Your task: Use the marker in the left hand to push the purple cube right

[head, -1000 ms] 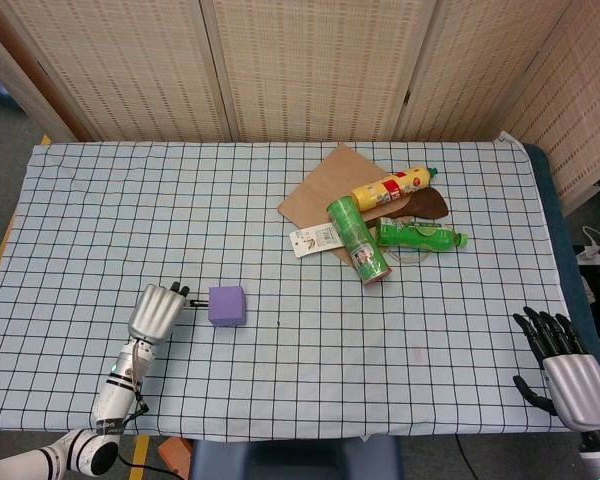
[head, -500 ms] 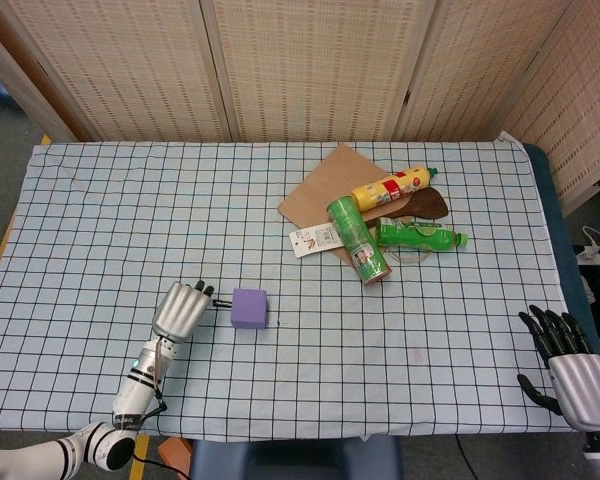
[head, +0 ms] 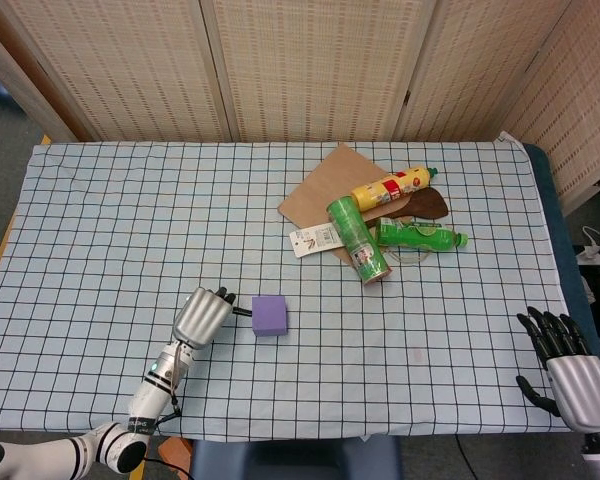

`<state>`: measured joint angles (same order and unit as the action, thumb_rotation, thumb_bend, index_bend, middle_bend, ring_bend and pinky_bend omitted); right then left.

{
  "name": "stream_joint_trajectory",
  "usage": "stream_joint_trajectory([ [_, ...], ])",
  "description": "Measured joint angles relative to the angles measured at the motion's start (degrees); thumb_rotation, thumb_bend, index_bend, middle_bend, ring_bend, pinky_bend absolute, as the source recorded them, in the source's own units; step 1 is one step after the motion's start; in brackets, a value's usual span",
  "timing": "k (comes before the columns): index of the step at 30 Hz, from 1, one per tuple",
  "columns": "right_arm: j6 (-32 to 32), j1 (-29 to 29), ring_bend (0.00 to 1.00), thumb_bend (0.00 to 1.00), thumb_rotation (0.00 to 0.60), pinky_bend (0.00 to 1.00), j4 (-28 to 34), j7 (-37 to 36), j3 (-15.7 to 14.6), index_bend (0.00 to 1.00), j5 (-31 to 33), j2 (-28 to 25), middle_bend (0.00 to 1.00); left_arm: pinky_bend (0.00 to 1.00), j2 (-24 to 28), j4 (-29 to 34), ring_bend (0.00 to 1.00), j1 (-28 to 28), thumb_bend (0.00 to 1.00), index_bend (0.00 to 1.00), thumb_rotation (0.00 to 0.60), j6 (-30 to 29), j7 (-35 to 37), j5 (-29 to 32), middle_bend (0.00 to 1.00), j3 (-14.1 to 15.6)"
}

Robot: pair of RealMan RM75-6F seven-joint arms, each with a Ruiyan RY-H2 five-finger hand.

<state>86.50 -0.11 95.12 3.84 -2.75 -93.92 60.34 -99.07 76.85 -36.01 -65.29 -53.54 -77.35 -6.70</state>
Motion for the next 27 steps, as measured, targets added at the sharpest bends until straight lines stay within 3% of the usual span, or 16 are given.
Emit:
stream_joint_trajectory([
  [27, -0.70, 0.10, 0.00, 0.19, 0.600, 0.00, 0.08, -1.12, 0.07, 0.00, 1.06, -0.64, 0.00, 1.00, -6.10, 0.81, 0.76, -7.19, 0.61, 0.81, 0.600, 2.99, -9.34, 1.33, 0.81, -1.60],
])
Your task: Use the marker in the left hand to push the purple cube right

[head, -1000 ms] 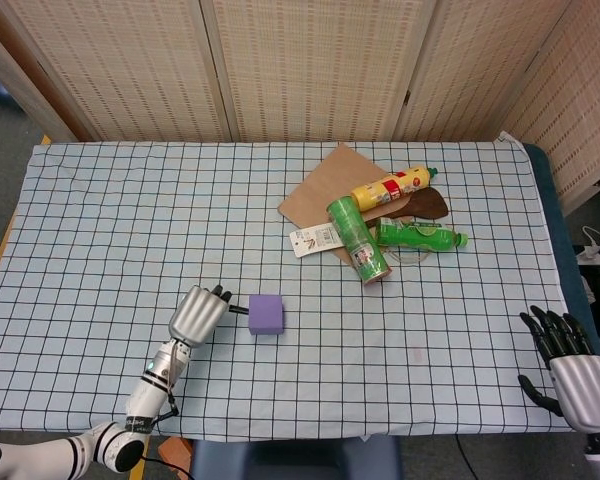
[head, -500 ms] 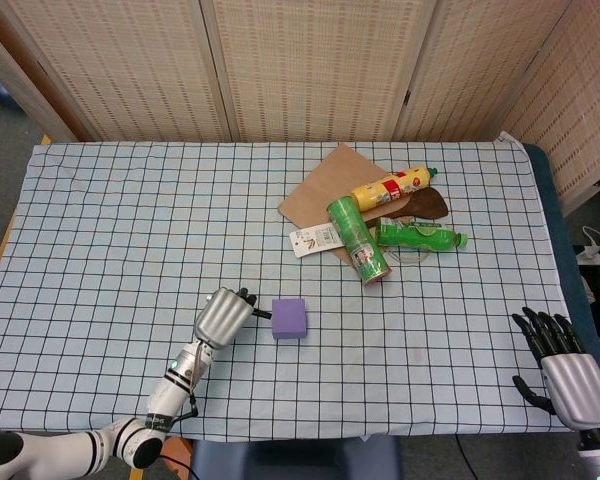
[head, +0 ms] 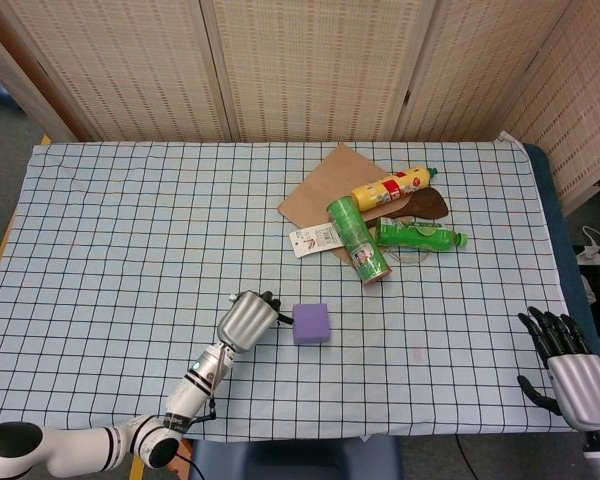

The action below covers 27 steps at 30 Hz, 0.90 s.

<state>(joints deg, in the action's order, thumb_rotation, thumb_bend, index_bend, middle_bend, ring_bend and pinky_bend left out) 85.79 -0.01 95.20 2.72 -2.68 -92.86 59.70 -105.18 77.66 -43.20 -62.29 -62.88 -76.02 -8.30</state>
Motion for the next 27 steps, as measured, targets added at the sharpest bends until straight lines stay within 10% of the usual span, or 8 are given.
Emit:
stream_joint_trajectory([
  [27, 2.06, -1.36, 0.00, 0.19, 0.600, 0.00, -0.54, -3.72, -0.42, 0.00, -0.71, -1.65, 0.00, 1.00, -9.25, -7.94, 0.76, -6.12, 0.61, 0.81, 0.600, 1.37, 1.22, -1.31, 0.81, -0.57],
])
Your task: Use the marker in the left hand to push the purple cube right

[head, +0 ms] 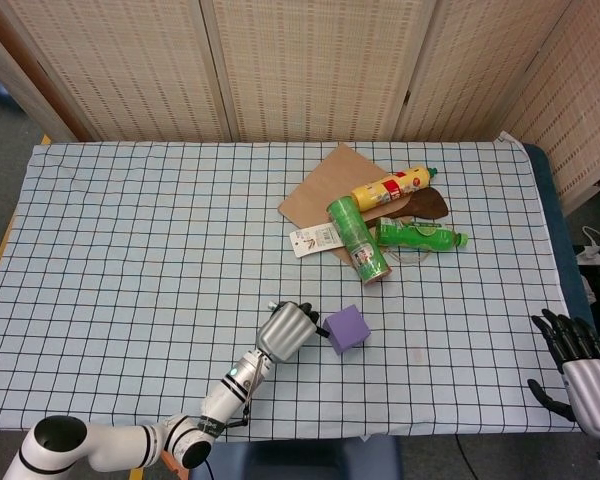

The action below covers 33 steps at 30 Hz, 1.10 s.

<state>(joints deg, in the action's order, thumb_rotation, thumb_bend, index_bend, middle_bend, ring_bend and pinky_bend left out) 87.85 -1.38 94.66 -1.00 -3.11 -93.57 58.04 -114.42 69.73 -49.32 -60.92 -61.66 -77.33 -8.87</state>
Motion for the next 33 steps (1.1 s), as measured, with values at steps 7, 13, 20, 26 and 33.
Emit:
stream_joint_trajectory([
  [7, 0.35, -0.18, 0.00, 0.19, 0.600, 0.00, -0.01, -0.24, 0.24, 0.00, 0.17, -0.07, 0.00, 1.00, -0.94, -2.05, 0.76, -0.50, 0.61, 0.81, 0.600, -1.03, 2.59, -1.75, 0.81, 0.21],
  [13, 0.32, -0.11, 0.00, 0.19, 0.600, 0.00, -0.13, -0.47, 0.35, 0.00, 0.02, -0.08, 0.00, 1.00, 3.28, 1.39, 0.76, 2.79, 0.61, 0.81, 0.600, -4.27, 2.63, -2.73, 0.81, 2.75],
  [20, -0.75, 0.50, 0.00, 0.19, 0.600, 0.00, 0.17, 0.98, 0.33, 0.00, -0.38, 0.46, 0.00, 1.00, 13.64, 7.36, 0.76, 10.13, 0.60, 0.81, 0.600, -10.49, 5.05, -4.16, 0.80, 7.77],
  [26, -1.99, 1.15, 0.00, 0.19, 0.600, 0.00, 0.52, 2.66, 0.32, 0.00, -0.46, 1.16, 0.00, 1.00, 20.66, 7.25, 0.76, 16.14, 0.59, 0.79, 0.600, -14.98, 13.46, -5.46, 0.80, 11.52],
  [33, -2.95, 1.63, 0.00, 0.19, 0.600, 0.00, 0.95, 4.76, 0.42, 0.00, -0.18, 2.08, 0.00, 1.00, 22.74, -1.91, 0.76, 21.71, 0.56, 0.63, 0.600, -16.17, 26.20, -4.81, 0.71, 13.37],
])
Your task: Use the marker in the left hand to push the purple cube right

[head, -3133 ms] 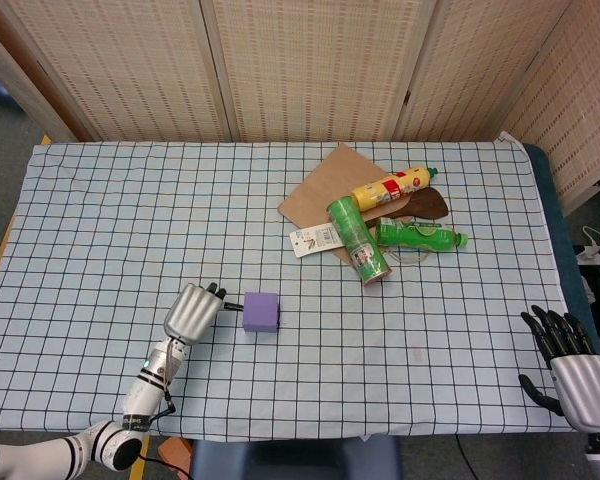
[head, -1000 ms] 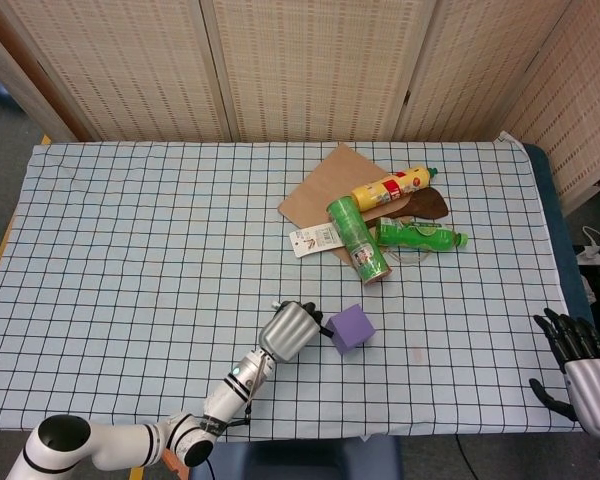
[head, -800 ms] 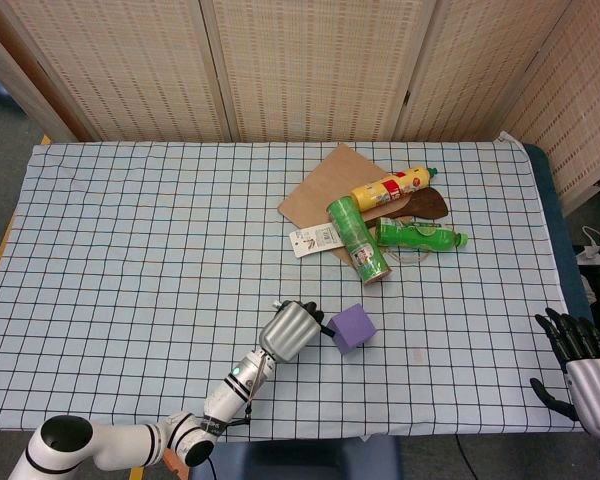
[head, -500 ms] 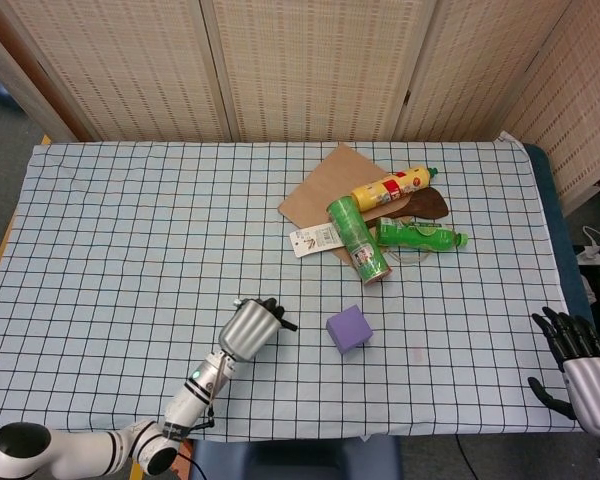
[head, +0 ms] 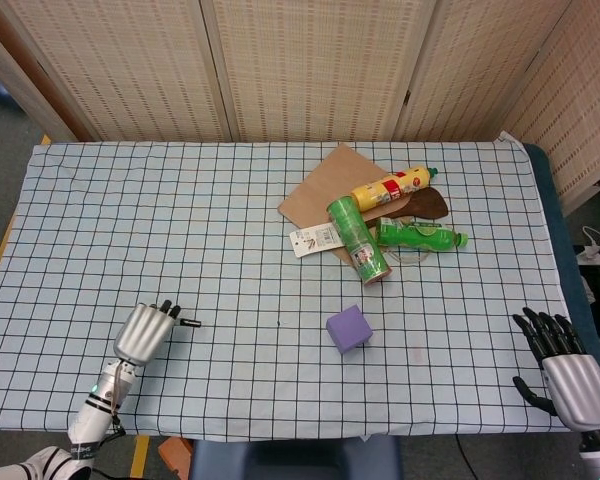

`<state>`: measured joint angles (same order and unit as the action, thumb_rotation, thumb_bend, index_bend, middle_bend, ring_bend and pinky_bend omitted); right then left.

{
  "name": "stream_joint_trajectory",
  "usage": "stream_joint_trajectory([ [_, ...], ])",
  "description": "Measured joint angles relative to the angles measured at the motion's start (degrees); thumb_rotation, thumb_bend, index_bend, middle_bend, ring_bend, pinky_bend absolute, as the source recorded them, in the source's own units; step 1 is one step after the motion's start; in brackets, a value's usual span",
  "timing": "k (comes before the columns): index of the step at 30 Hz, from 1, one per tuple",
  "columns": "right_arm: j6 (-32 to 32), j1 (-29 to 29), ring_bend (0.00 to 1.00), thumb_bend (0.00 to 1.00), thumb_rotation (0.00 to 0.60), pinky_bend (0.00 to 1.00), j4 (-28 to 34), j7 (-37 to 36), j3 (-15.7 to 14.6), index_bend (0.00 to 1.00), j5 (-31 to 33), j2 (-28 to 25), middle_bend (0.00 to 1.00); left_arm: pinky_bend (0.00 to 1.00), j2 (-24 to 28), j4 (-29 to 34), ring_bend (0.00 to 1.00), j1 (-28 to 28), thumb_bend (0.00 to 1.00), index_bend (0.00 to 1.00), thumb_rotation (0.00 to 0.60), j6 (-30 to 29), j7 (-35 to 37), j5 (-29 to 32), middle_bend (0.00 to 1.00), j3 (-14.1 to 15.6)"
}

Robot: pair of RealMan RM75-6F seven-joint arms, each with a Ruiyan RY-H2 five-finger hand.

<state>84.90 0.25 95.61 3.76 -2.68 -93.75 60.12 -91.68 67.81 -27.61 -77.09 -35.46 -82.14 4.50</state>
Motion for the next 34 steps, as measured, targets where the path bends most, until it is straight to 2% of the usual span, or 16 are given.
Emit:
stream_joint_trajectory([
  [2, -0.29, 0.12, 0.00, 0.19, 0.600, 0.00, 0.11, 0.62, -0.07, 0.00, -0.06, 0.28, 0.00, 1.00, -0.30, -2.79, 0.76, 0.74, 0.54, 0.51, 0.600, 0.43, 2.42, 0.00, 0.65, 0.21],
  [4, -0.57, 0.25, 0.00, 0.19, 0.600, 0.00, 0.17, 0.93, -0.11, 0.00, -0.03, 0.44, 0.00, 1.00, -0.85, -5.62, 0.76, 1.33, 0.51, 0.33, 0.600, 1.34, 5.18, -0.07, 0.52, 0.37],
  [9, -0.53, 0.26, 0.00, 0.19, 0.600, 0.00, 0.12, 1.20, 0.20, 0.00, 0.73, 0.66, 0.00, 0.99, -1.57, -8.41, 0.75, 2.04, 0.46, 0.07, 0.600, 3.91, 10.54, -0.51, 0.31, 0.39],
  [12, -0.20, 0.11, 0.00, 0.19, 0.600, 0.00, 0.12, 1.18, 0.20, 0.00, 0.72, 0.64, 0.00, 0.99, -1.55, -8.59, 0.74, 2.29, 0.43, 0.00, 0.600, 4.26, 12.81, -1.17, 0.23, 0.16],
  [18, 0.77, -0.30, 0.00, 0.19, 0.600, 0.00, 0.10, 1.02, 0.04, 0.00, 0.21, 0.55, 0.00, 0.98, 0.15, -5.58, 0.70, 2.89, 0.41, 0.00, 0.600, 2.82, 14.13, -2.73, 0.17, -0.35],
  [20, 0.87, -0.35, 0.00, 0.19, 0.600, 0.00, 0.06, 0.83, 0.02, 0.00, 0.18, 0.49, 0.00, 0.90, 1.42, -3.34, 0.61, 3.36, 0.41, 0.00, 0.600, 1.55, 14.10, -3.19, 0.15, -0.42],
  [22, 1.02, -0.40, 0.00, 0.19, 0.600, 0.00, 0.03, 0.54, 0.02, 0.00, 0.17, 0.37, 0.00, 0.70, 3.56, 0.35, 0.44, 4.35, 0.41, 0.01, 0.600, -0.82, 14.42, -3.92, 0.14, -0.37],
  [23, 1.22, -0.46, 0.00, 0.19, 0.600, 0.00, -0.01, 0.39, 0.04, 0.00, 0.14, 0.31, 0.00, 0.52, 4.74, 2.28, 0.29, 4.97, 0.40, 0.02, 0.600, -2.11, 14.80, -4.28, 0.14, -0.25],
  [25, 1.77, -0.65, 0.00, 0.19, 0.600, 0.00, -0.11, 0.12, 0.10, 0.00, 0.07, 0.29, 0.00, 0.28, 8.18, 7.39, 0.11, 7.00, 0.39, 0.05, 0.600, -5.65, 16.65, -5.20, 0.13, 0.38],
  [27, 2.35, -0.84, 0.00, 0.19, 0.600, 0.00, -0.19, 0.04, 0.18, 0.00, -0.02, 0.38, 0.00, 0.20, 12.03, 12.45, 0.06, 9.54, 0.38, 0.06, 0.600, -9.28, 20.25, -6.17, 0.12, 1.60],
  [29, 3.04, -1.06, 0.00, 0.19, 0.600, 0.00, -0.37, -0.05, 0.29, 0.00, -0.26, 0.63, 0.00, 0.16, 15.75, 15.74, 0.03, 11.46, 0.38, 0.05, 0.600, -11.19, 23.88, -7.13, 0.10, 3.17],
  [34, 3.86, -1.39, 0.00, 0.19, 0.600, 0.00, -0.61, -0.16, 0.08, 0.00, -1.36, 0.87, 0.00, 0.16, 26.17, 25.12, 0.02, 14.92, 0.37, 0.00, 0.600, -12.23, 28.70, -9.07, 0.07, 6.88],
])
